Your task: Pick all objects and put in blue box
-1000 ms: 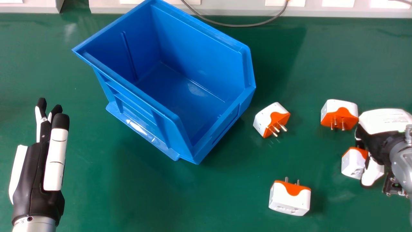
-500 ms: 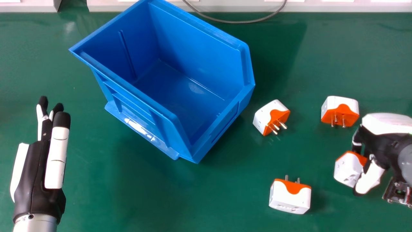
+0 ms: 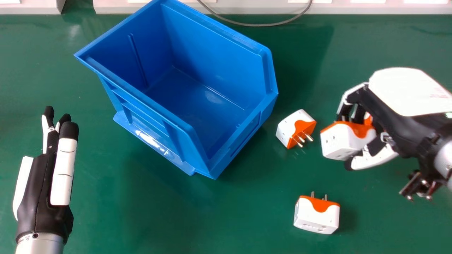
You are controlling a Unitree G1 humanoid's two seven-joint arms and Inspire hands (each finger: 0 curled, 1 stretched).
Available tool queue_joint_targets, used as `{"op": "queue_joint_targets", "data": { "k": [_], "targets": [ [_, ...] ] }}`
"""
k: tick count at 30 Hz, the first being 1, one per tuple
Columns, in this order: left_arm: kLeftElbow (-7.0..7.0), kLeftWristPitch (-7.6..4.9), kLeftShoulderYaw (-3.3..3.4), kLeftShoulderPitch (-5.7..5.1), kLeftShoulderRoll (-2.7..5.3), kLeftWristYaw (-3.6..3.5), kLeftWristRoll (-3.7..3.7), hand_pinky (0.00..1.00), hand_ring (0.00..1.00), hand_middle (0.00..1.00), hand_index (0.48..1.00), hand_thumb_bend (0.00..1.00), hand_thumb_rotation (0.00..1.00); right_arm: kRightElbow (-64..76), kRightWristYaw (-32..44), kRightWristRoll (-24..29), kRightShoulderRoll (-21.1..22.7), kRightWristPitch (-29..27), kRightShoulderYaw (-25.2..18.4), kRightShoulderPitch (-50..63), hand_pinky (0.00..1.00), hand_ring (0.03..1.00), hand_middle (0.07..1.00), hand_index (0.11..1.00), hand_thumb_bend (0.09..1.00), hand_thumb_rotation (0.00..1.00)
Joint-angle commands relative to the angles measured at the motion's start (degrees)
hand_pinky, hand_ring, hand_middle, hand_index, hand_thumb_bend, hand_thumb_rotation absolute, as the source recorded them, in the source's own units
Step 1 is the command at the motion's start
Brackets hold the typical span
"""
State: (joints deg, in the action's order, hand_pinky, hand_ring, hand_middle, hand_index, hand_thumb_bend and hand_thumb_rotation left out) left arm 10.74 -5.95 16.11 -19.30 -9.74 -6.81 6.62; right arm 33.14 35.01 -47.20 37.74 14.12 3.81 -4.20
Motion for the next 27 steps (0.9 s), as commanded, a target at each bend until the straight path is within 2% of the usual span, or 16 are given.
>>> {"op": "queue_joint_targets", "data": {
  "k": [1, 5, 10, 14, 16, 20, 27],
  "targets": [
    [1.82, 0.03, -0.06, 0.10, -0.06, 0.55, -0.61, 1.00, 1.00, 1.00, 1.000, 0.79, 1.00, 1.8, -0.3, -1.7, -1.7, -0.1, 1.7, -4.3, 0.17, 0.276, 0.461, 0.516, 0.509, 0.00],
    [1.80, 0.26, -0.39, 0.38, 0.08, 0.93, -0.70, 1.00, 1.00, 1.00, 1.000, 0.79, 1.00, -1.9, -0.4, -4.3, -4.2, -1.2, 6.3, -11.1, 0.22, 0.305, 0.451, 0.528, 0.510, 0.00],
    [2.00, 0.36, -0.77, 0.56, 0.08, 1.41, -1.02, 1.00, 1.00, 1.00, 1.000, 0.78, 1.00, -11.2, -5.7, -5.1, -9.8, -3.8, 11.3, -19.1, 0.17, 0.231, 0.459, 0.508, 0.515, 0.00],
    [2.58, 0.60, -1.10, 0.46, 0.10, 1.75, -1.41, 1.00, 1.00, 1.00, 1.000, 0.78, 1.00, -17.9, -7.6, -6.2, -13.4, -3.9, 14.0, -24.1, 0.08, 0.143, 0.467, 0.489, 0.519, 0.00],
    [2.19, 0.42, -1.06, 0.64, 0.04, 1.75, -1.52, 1.00, 1.00, 1.00, 1.000, 0.77, 1.00, -21.3, -8.3, -7.1, -15.2, -3.7, 15.6, -26.8, 0.08, 0.142, 0.468, 0.487, 0.519, 0.00],
    [1.44, -0.16, -0.91, 0.79, -0.05, 1.57, -1.27, 1.00, 1.00, 1.00, 1.000, 0.76, 1.00, -28.8, -11.0, -8.1, -18.5, -4.2, 18.5, -31.6, 0.10, 0.163, 0.470, 0.485, 0.519, 0.00],
    [2.00, 0.22, -0.94, 0.62, 0.04, 1.47, -1.04, 0.99, 1.00, 1.00, 1.000, 0.76, 1.00, -42.7, -16.1, -8.2, -23.4, -5.9, 22.7, -39.8, 0.12, 0.184, 0.456, 0.489, 0.519, 0.00]
  ]
}}
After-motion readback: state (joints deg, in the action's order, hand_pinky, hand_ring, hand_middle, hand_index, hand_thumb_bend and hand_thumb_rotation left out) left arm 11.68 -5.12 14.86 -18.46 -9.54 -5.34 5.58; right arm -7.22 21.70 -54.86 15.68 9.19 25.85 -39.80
